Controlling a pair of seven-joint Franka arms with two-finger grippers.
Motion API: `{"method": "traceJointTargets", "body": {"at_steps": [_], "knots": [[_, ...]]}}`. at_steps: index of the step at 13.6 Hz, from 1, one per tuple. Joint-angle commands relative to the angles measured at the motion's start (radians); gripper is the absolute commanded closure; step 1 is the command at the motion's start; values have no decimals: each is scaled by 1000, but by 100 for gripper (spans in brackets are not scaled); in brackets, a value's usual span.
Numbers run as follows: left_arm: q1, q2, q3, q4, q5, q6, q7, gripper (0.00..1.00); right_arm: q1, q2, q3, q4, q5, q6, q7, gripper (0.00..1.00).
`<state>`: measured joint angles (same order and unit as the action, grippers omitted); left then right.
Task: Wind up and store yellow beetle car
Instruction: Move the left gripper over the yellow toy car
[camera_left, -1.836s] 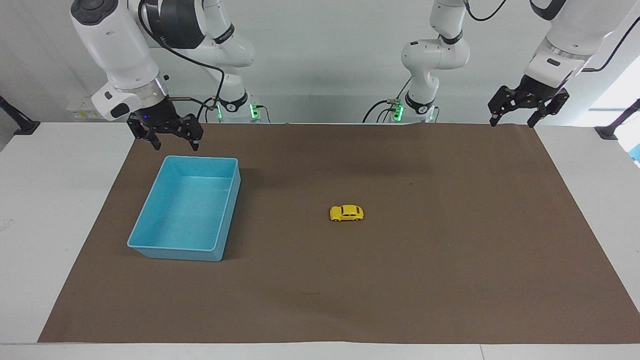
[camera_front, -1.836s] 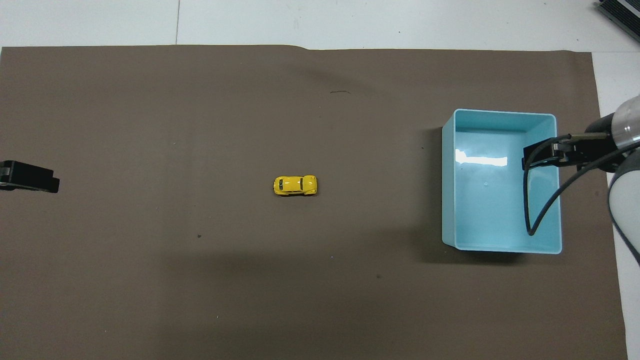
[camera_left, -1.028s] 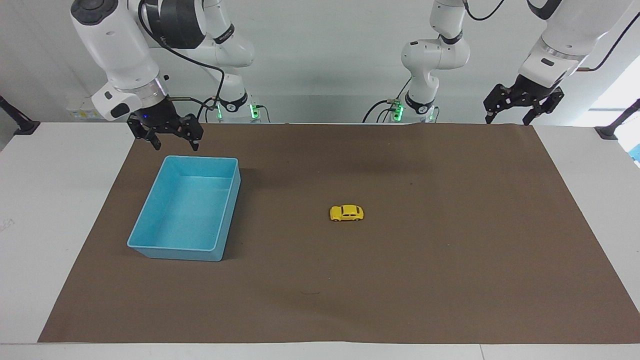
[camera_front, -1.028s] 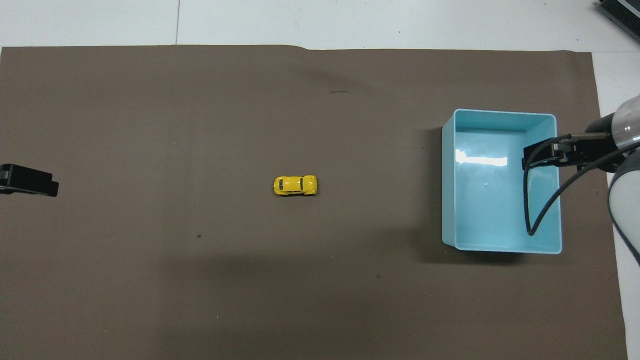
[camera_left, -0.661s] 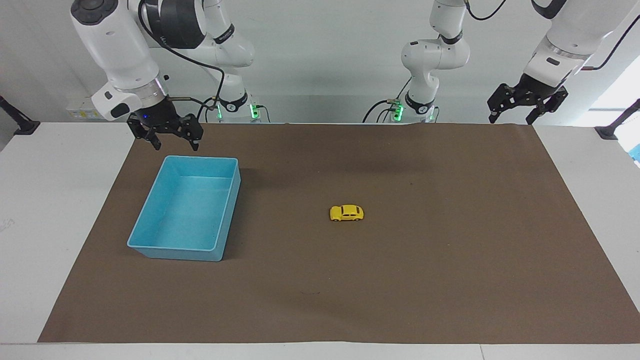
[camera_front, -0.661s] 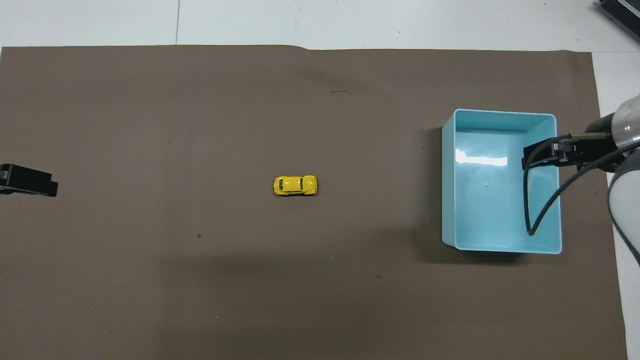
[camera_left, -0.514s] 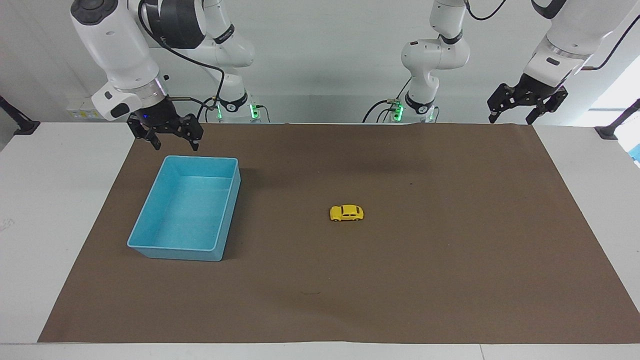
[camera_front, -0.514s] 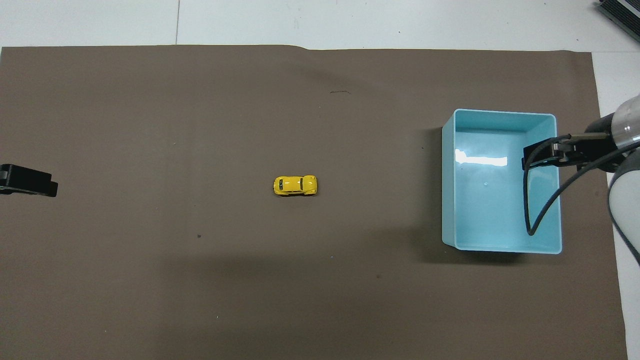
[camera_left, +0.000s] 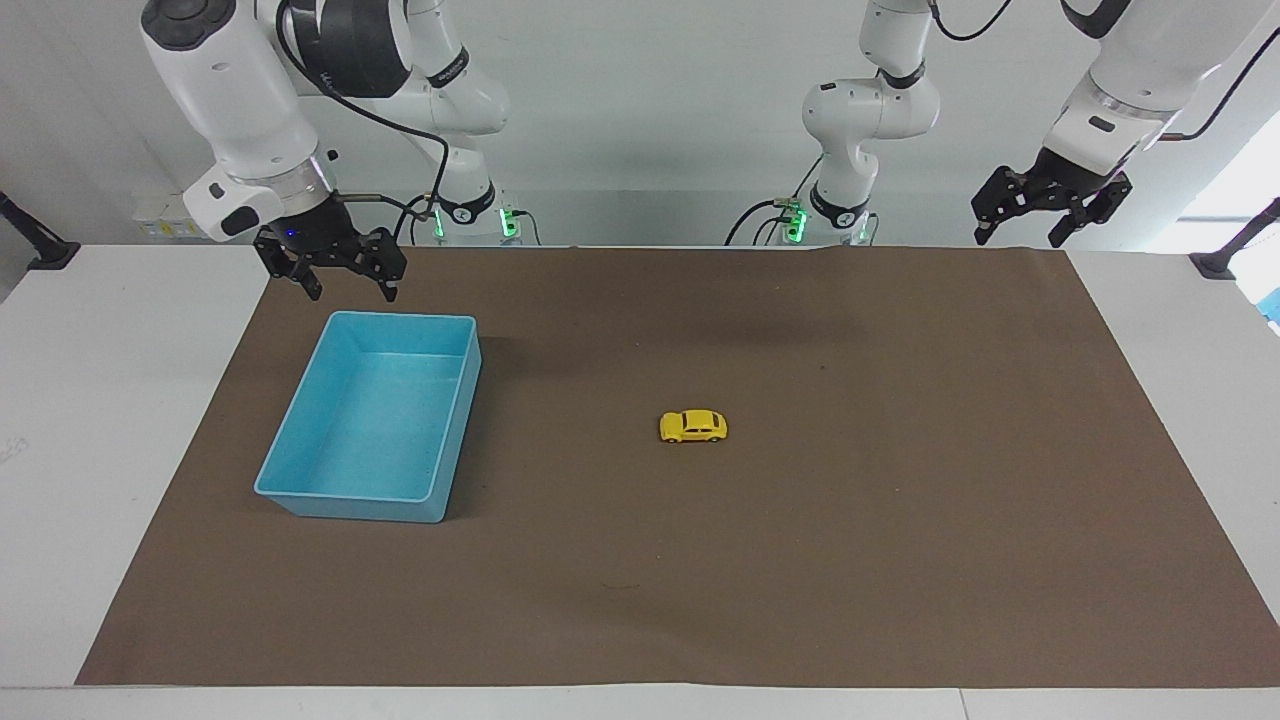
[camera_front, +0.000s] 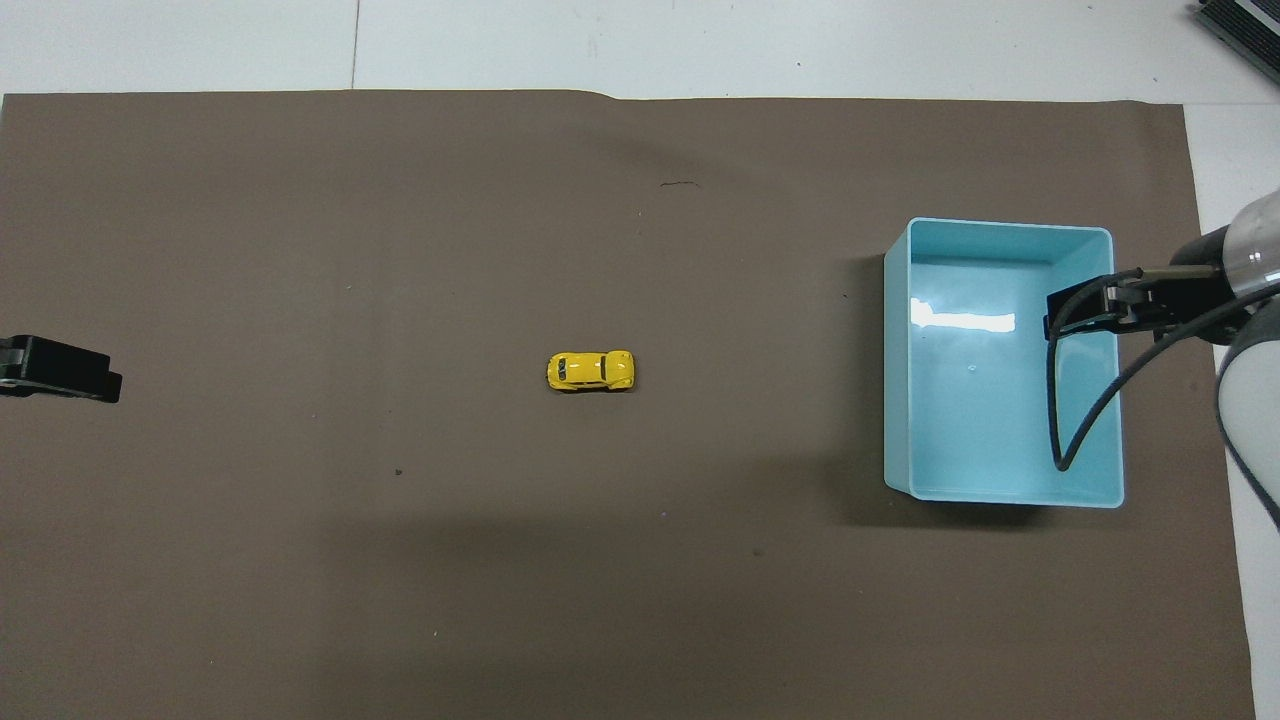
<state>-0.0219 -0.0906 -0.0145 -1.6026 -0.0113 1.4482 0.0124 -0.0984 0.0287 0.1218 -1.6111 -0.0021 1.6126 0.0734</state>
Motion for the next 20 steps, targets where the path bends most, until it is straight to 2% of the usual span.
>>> {"method": "traceJointTargets", "body": {"at_steps": [1, 5, 9, 17, 20], "knots": [[-3, -35, 4, -26, -2, -35, -189, 0, -14, -10, 4, -4, 24, 4, -17, 0], [-10, -34, 2, -28, -4, -11, -291, 0, -14, -10, 4, -4, 24, 3, -17, 0], [-15, -35, -4, -33, -19, -11, -500, 0, -14, -10, 4, -4, 24, 4, -17, 0], [-13, -34, -4, -22, -64, -61, -747, 0, -14, -10, 4, -4, 24, 4, -17, 0], [-13, -37, -5, -34, -108, -49, -961, 0, -14, -10, 4, -4, 24, 3, -17, 0]]}}
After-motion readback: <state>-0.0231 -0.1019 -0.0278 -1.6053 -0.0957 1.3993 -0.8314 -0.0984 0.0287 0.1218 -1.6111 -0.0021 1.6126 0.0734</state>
